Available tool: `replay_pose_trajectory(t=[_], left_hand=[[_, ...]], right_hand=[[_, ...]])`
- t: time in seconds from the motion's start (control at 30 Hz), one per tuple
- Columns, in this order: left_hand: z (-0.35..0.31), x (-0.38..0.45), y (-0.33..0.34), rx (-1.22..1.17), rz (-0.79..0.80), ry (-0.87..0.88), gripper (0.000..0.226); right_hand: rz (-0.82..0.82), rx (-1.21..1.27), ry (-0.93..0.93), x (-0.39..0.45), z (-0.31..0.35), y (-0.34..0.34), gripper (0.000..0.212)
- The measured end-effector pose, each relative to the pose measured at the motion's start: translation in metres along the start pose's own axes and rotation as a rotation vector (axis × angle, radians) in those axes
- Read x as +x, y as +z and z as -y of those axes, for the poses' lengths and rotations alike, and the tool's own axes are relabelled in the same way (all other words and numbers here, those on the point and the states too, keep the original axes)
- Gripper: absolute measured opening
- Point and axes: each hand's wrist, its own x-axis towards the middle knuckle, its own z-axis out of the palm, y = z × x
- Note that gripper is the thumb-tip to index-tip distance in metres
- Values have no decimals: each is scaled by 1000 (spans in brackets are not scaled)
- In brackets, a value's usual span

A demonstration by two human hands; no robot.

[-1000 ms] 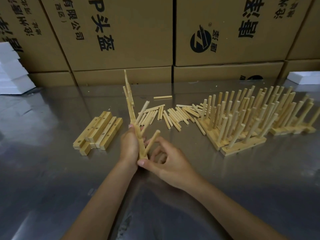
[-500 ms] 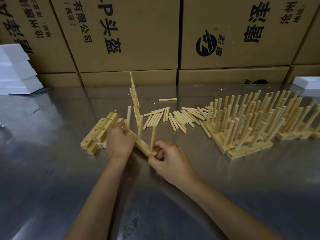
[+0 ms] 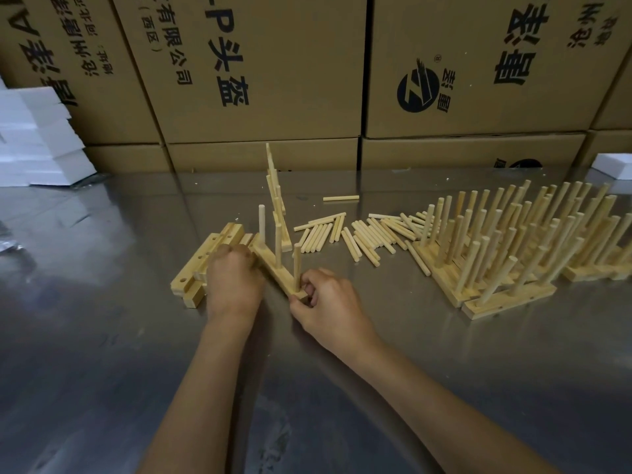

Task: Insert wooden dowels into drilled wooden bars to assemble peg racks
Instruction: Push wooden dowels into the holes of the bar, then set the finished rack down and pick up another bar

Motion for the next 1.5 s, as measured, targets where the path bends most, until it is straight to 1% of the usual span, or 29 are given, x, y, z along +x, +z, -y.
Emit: replay_pose_trajectory(t=[0.1, 0.17, 0.23, 0.3, 0.4, 0.47, 0.53, 0.6, 0.67, 0.7, 0.73, 0.77, 0.83, 0.9, 0.97, 1.07, 1.13, 1.23, 1.3, 1.33, 1.37, 1.43, 1.47, 1.5], left_hand=[[-1, 0, -3, 57, 1, -47, 32], [-2, 0, -5, 91, 20, -76, 31], [-4, -1, -5, 120, 43, -99, 27], [-4, -3, -5, 145, 56, -112, 21], [-5, -3, -6, 199, 57, -124, 14], [-6, -2, -6, 216, 68, -134, 15], [-6, -2, -7, 213, 81, -160, 21], [-4, -2, -9, 198, 106, -190, 30], [-3, 0, -15, 153, 150, -198, 29], [-4, 1, -19, 99, 200, -198, 29], [-6, 2, -23, 11, 283, -201, 30], [-10, 3, -26, -116, 399, -205, 32], [-19, -1, -29, -407, 654, -215, 27], [-25, -7, -26, -658, 827, -215, 22], [-28, -13, -19, -847, 915, -213, 22], [-33, -19, -10, -1011, 957, -233, 29], [-35, -21, -4, -1044, 941, -252, 34], [-38, -23, 5, -1090, 876, -316, 43], [-40, -25, 12, -1124, 822, -359, 41], [-40, -26, 14, -1140, 795, -376, 38], [-40, -26, 16, -1157, 769, -393, 36], [-39, -24, 19, -1186, 747, -419, 33], [-39, -24, 19, -1191, 751, -421, 32], [-38, -24, 18, -1187, 756, -418, 31]], right_hand=[[7, -24, 4, 2, 1, 2, 11], [16, -40, 7, 9, 1, 3, 16], [23, -30, 23, 22, 3, 7, 21], [32, -68, 46, 35, 5, 12, 16], [-1, -107, 102, 51, 4, 22, 22], [-18, -127, 139, 58, 3, 27, 24], [-32, -143, 163, 61, 1, 30, 28], [-34, -55, 204, 60, -2, 29, 33], [-19, 139, 265, 57, -4, 23, 32], [-10, 239, 290, 55, -5, 20, 27], [5, 330, 306, 53, -6, 17, 22], [25, 408, 318, 49, -6, 13, 19], [58, 544, 331, 37, -6, 2, 20], [48, 680, 364, 23, -6, -13, 18], [11, 786, 417, 10, -5, -29, 22], [-17, 829, 447, -7, -3, -48, 24], [25, 798, 405, -17, -5, -57, 25], [110, 701, 317, -30, -10, -62, 28], [49, 612, 275, -31, -17, -64, 26], [-18, 491, 256, -28, -23, -65, 25], [-82, 307, 239, -23, -31, -66, 27], [-113, -28, 248, -11, -51, -69, 36], [-102, -107, 289, -4, -59, -70, 40], [-94, -133, 334, 3, -66, -70, 41]])
